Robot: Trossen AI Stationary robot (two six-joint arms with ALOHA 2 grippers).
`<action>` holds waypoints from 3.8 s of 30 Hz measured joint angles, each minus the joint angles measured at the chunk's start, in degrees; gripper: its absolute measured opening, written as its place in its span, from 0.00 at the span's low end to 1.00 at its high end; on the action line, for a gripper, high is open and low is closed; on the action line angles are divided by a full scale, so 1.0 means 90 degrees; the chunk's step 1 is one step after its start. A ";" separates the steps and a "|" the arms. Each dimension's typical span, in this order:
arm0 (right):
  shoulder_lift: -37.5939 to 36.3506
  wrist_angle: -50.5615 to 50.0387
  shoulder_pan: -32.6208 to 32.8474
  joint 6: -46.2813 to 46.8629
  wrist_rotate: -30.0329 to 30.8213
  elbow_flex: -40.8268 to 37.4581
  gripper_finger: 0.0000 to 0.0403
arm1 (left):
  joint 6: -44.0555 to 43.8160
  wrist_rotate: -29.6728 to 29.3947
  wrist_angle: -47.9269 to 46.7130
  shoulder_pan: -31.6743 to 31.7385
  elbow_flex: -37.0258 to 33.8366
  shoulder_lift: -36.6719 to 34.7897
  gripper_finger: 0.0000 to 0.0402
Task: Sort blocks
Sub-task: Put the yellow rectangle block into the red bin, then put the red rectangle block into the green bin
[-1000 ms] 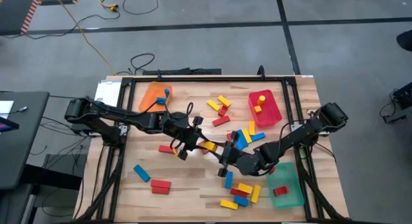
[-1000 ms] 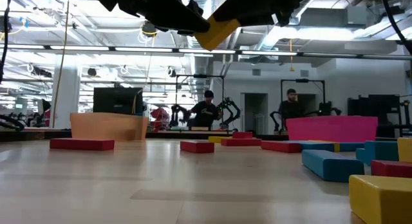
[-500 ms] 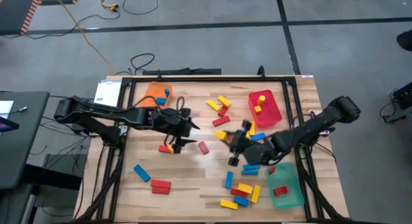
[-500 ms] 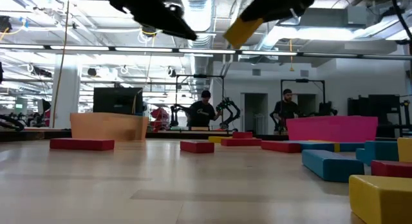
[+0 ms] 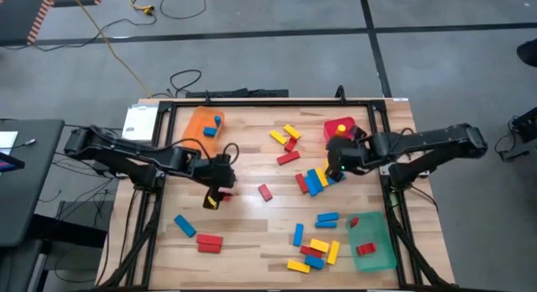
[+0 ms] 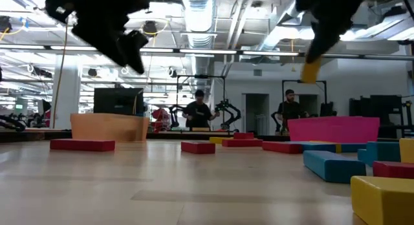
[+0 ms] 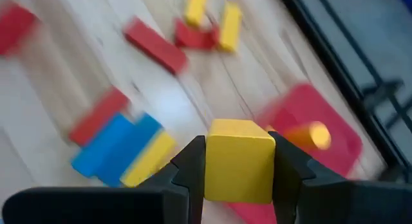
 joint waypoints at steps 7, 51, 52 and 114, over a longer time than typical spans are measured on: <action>0.0058 -0.0781 -0.0778 -0.0006 -0.0509 -0.0027 0.33 | -0.0497 -0.0003 0.0492 -0.0272 -0.0683 -0.0002 0.60; 0.1168 -0.0974 -0.2663 -0.0930 -0.1961 -0.0701 0.33 | -0.1666 -0.0781 -0.0444 -0.0938 -0.1334 0.1053 0.60; 0.1168 -0.0951 -0.2690 -0.0951 -0.1970 -0.0805 0.33 | -0.1641 -0.0806 -0.0433 -0.0934 -0.1335 0.1066 0.59; -0.0583 0.1044 -0.0777 -0.0734 -0.1983 -0.1185 0.44 | -0.0624 -0.0166 0.0534 -0.0160 -0.1206 0.1423 0.48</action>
